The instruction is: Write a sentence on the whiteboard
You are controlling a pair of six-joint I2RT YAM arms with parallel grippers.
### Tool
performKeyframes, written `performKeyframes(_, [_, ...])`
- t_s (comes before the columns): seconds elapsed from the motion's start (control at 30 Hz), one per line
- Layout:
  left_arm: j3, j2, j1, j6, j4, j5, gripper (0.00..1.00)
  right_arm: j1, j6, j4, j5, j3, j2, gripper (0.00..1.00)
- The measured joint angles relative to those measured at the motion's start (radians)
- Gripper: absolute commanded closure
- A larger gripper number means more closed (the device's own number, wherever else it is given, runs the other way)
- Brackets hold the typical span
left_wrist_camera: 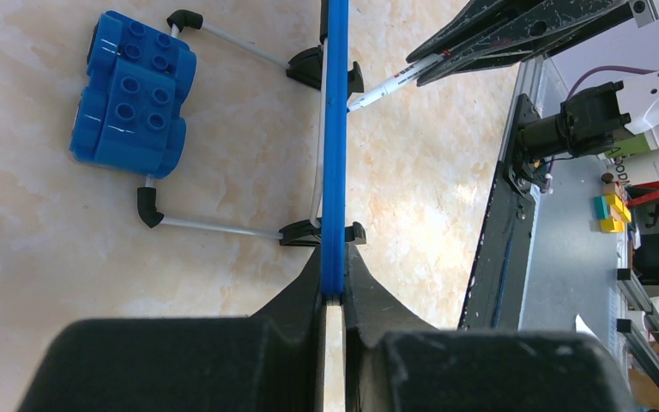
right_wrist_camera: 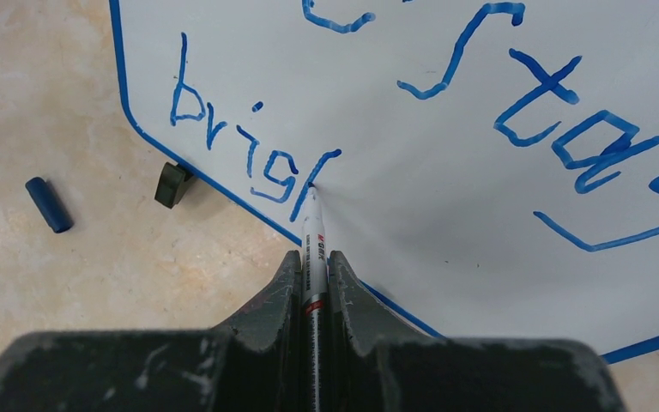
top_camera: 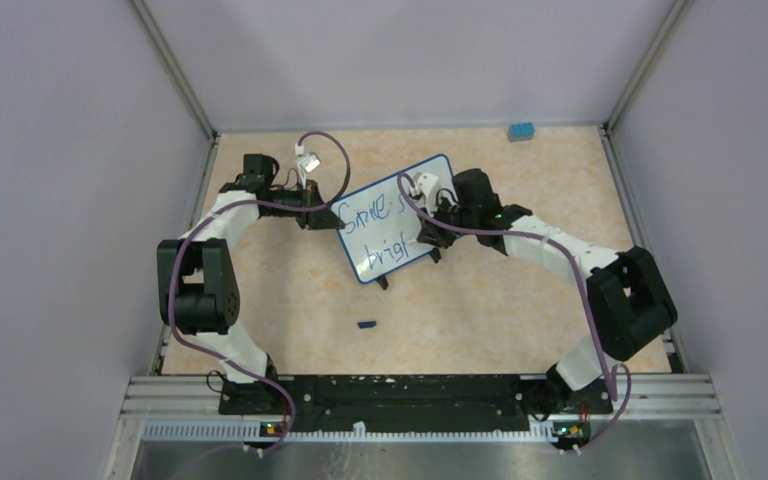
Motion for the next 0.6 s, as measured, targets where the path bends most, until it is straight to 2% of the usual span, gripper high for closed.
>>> performKeyframes(0.6, [0.0,0.0,0.0,0.0,0.0,0.0,1.0,-0.018,-0.011,-0.012,-0.002,-0.002,-0.003,1.0])
